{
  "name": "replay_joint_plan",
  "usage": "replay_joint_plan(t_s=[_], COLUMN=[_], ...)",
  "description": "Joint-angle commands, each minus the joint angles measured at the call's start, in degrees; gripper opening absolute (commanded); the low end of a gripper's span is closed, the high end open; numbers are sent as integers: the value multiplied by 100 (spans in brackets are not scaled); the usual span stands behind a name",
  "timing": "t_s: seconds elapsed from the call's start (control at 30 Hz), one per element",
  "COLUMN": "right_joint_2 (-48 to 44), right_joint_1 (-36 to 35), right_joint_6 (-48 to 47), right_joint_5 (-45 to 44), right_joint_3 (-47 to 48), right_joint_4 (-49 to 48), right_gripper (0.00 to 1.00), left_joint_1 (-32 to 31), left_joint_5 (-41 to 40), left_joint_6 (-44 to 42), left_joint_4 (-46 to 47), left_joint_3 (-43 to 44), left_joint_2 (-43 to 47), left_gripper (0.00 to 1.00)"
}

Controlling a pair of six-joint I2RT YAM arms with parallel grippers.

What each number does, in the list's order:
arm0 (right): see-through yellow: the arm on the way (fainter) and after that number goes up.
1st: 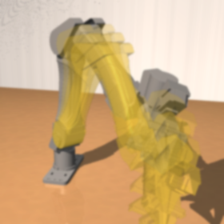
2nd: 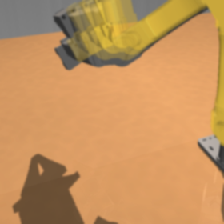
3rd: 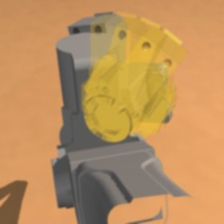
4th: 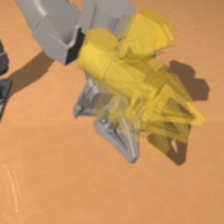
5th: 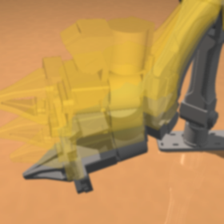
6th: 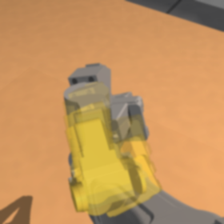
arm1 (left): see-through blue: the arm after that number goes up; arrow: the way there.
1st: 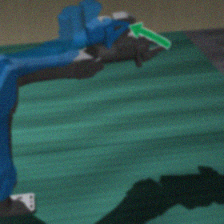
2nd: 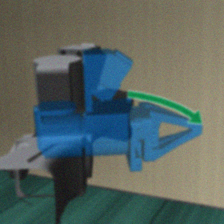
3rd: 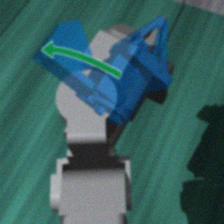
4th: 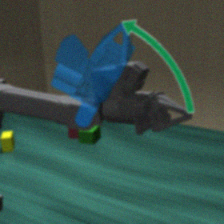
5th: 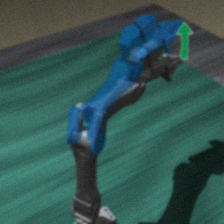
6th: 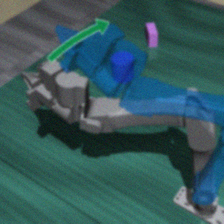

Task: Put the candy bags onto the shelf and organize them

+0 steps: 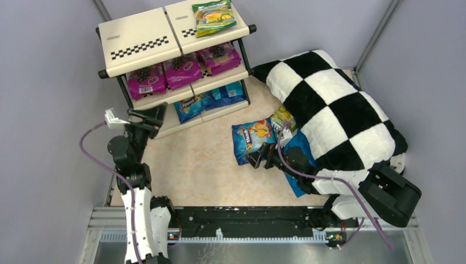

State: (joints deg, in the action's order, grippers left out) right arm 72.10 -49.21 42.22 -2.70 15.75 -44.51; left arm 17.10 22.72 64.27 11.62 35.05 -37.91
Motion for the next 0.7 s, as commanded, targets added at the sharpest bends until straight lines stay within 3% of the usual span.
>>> replay_joint_plan(t_s=[0.0, 0.17, 0.33, 0.4, 0.6, 0.67], right_joint_2=[41, 100, 162, 83, 438, 556], right_joint_1=[78, 82, 112, 360, 1561, 1738], right_joint_6=[6, 10, 30, -97, -1504, -1683], right_joint_5=[59, 67, 93, 209, -440, -378], right_joint_3=[126, 221, 384, 767, 2853, 2897], right_joint_4=[-218, -68, 179, 1051, 5267, 5499], right_gripper=[95, 95, 95, 95, 97, 97], left_joint_1=[19, -256, -1240, -1646, -2287, -2303], left_joint_5=[1665, 2937, 2561, 2254, 1972, 1716], left_joint_6=[-852, -1710, -2578, -2637, -3119, -3428], left_joint_4=[-1042, -1638, -2358, -2343, -2388, -2652], left_joint_3=[-815, -1255, -896, -780, -53, 155], left_joint_2=[490, 196, -111, -276, -1125, -1299], left_gripper=[98, 98, 98, 98, 98, 98])
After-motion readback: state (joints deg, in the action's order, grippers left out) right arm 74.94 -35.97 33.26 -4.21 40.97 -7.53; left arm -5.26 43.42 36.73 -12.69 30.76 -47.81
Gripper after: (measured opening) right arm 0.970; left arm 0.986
